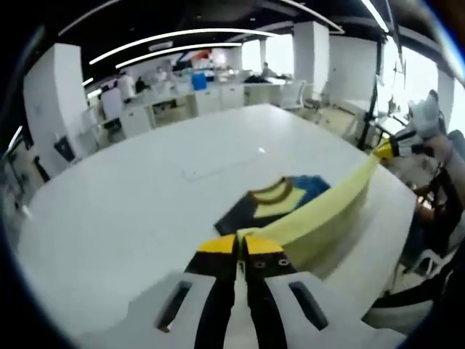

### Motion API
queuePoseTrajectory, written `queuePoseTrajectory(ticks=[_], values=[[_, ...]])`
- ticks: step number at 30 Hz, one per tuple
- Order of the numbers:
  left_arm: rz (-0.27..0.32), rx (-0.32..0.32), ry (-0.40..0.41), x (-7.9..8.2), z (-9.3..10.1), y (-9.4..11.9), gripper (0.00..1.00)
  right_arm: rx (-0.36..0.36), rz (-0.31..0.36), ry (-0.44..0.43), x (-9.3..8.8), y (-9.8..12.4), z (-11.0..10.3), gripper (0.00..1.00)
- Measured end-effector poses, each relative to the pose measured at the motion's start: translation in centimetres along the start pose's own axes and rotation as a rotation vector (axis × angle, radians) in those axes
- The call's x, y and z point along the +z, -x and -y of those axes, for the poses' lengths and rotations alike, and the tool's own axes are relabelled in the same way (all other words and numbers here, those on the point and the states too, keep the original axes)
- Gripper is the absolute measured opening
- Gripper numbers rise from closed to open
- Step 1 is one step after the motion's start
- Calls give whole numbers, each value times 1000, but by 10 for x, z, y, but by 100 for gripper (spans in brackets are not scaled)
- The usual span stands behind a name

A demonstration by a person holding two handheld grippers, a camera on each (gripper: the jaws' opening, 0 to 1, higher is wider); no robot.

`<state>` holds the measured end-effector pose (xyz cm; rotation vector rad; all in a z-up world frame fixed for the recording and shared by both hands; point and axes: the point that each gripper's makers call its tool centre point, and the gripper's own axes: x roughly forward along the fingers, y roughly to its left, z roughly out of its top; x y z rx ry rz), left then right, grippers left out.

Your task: Fold the garment on the visible template until the final outline fits inside the template.

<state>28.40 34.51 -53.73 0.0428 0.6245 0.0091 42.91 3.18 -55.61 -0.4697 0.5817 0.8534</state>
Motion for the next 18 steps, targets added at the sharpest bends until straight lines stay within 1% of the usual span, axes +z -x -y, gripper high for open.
queuePoseTrajectory(ticks=[4, 8, 11, 13, 15, 18], values=[[14, 17, 5, 7, -6, -9, 0, -12, 13, -14, 5, -11, 7, 0], [27, 41, 38, 11, -12, -17, 0, -20, 31, -31, 9, -19, 12, 0], [37, 53, 37, 14, -16, -23, 0, -27, 53, -35, 16, -25, 15, 0], [60, 57, 27, 19, -18, -28, 0, -34, 62, -37, 19, -29, 16, 0], [62, 67, 34, 20, -22, -33, 0, -39, 71, -51, 22, -34, 19, 0], [84, 83, 37, 24, -29, -41, 0, -45, 85, -71, 26, -42, 23, 0]])
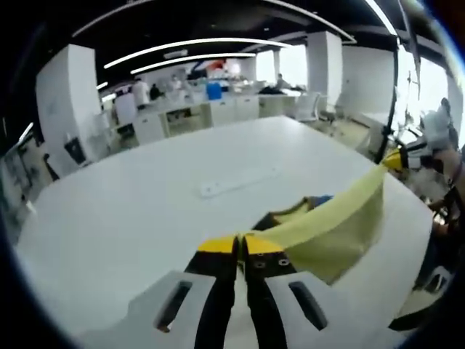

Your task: Fold the garment on the visible template until the final outline fits inside the template.

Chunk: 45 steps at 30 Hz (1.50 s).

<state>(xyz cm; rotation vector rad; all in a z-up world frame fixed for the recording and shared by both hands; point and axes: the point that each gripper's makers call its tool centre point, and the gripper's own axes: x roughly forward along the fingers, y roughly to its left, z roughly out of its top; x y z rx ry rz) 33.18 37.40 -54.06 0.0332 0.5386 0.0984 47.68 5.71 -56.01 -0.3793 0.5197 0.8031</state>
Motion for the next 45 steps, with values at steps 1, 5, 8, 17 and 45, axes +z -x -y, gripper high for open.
queuePoseTrajectory(ticks=[1, 5, 8, 17, 45], values=[[1, 6, 2, 0, -2, -3, 0, -1, 4, -5, 1, -2, 1, 0], [4, 18, 9, -3, -6, -16, 0, -9, 18, -16, 4, -14, 3, 0], [6, 29, 14, -7, -10, -28, 0, -15, 20, -23, 3, -25, 6, 0], [-3, 39, 24, -20, -16, -65, 0, -28, 1, -55, -6, -57, 13, 0], [-68, 73, 169, -84, -34, -141, 0, -78, -90, -114, -50, -144, 25, 0]])
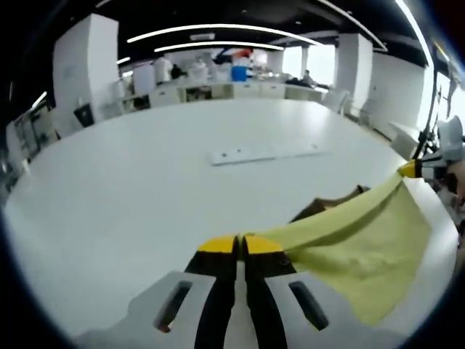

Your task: Fold the garment on the visible template until the final outline fits inside the template.

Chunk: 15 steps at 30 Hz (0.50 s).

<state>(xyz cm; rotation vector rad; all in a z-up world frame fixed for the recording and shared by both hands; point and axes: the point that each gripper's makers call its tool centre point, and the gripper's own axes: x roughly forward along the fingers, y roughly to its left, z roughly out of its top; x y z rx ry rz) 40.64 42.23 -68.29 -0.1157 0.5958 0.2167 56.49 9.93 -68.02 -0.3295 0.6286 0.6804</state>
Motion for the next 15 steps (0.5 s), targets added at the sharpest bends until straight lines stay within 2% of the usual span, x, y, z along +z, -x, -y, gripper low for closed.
queuePoseTrajectory(ticks=[3, 6, 10, 15], values=[[2, 3, 9, -3, -1, -6, 0, -3, -15, 3, -5, -6, 0, 0], [-4, 1, -22, -8, -1, -12, 0, -6, -28, -1, -10, -12, 1, 0], [-11, 8, -1, -13, -4, -16, 0, -9, -37, -10, -16, -18, 1, 0], [-30, 11, -38, -19, -4, -20, 0, -11, -51, -12, -22, -22, 3, 0]])
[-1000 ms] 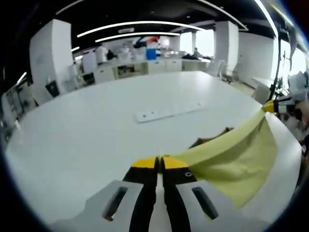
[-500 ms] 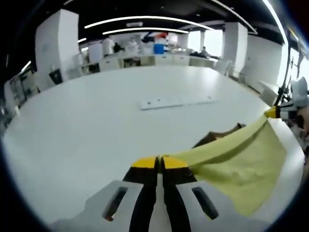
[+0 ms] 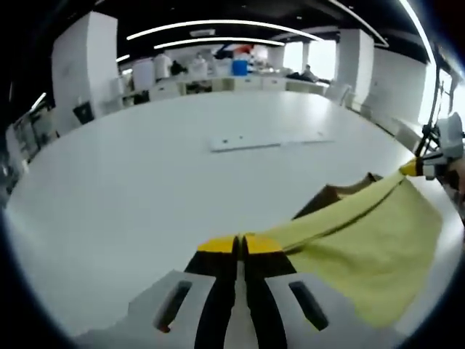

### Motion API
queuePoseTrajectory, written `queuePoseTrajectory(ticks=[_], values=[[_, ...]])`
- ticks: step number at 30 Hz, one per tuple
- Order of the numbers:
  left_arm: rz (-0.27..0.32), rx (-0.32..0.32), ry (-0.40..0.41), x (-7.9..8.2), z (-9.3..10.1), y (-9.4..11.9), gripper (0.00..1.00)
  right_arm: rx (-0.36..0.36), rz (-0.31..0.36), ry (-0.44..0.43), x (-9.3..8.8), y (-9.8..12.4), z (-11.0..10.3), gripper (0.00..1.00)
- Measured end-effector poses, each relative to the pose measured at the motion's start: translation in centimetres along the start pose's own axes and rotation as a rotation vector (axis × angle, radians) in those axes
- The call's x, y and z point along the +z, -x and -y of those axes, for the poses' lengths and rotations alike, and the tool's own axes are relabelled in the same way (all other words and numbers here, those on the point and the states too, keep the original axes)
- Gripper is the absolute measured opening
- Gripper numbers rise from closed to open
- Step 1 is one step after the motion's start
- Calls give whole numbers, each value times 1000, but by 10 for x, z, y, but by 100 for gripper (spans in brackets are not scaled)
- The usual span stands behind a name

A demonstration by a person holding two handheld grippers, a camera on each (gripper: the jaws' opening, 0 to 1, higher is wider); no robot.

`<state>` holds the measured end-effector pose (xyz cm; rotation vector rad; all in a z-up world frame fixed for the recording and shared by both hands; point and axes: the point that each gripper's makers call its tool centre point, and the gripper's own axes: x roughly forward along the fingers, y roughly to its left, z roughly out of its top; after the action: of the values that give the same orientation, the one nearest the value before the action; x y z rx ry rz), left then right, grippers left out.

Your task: Fold the garment on the visible template until the final outline fits inside the template.

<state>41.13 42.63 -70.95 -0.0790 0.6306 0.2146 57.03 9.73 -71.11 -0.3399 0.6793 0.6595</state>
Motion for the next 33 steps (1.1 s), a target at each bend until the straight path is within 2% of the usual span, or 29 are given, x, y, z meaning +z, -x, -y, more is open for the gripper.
queuePoseTrajectory(ticks=[10, 13, 17, 21, 25, 29, 33], values=[[-10, -1, 6, -4, 0, -2, 0, 4, -19, -17, -8, -7, 2, 0], [-22, -4, -38, -7, 2, -4, 0, 7, -19, -36, -8, -7, 2, 0], [-18, -8, -37, -6, 2, -4, 0, 26, -23, -23, -9, -8, 0, 0], [-20, -13, -105, -6, 2, -4, 3, 48, -21, -19, -8, -8, 0, 0], [-3, -28, -141, -2, 2, -2, 17, 58, 3, -11, -4, -5, 1, 8], [44, -97, -230, 5, 11, 2, 33, 99, 19, 1, 0, 0, -5, 18], [52, -151, -295, 2, 15, 10, 39, 129, 22, 67, 1, 6, -10, 26]])
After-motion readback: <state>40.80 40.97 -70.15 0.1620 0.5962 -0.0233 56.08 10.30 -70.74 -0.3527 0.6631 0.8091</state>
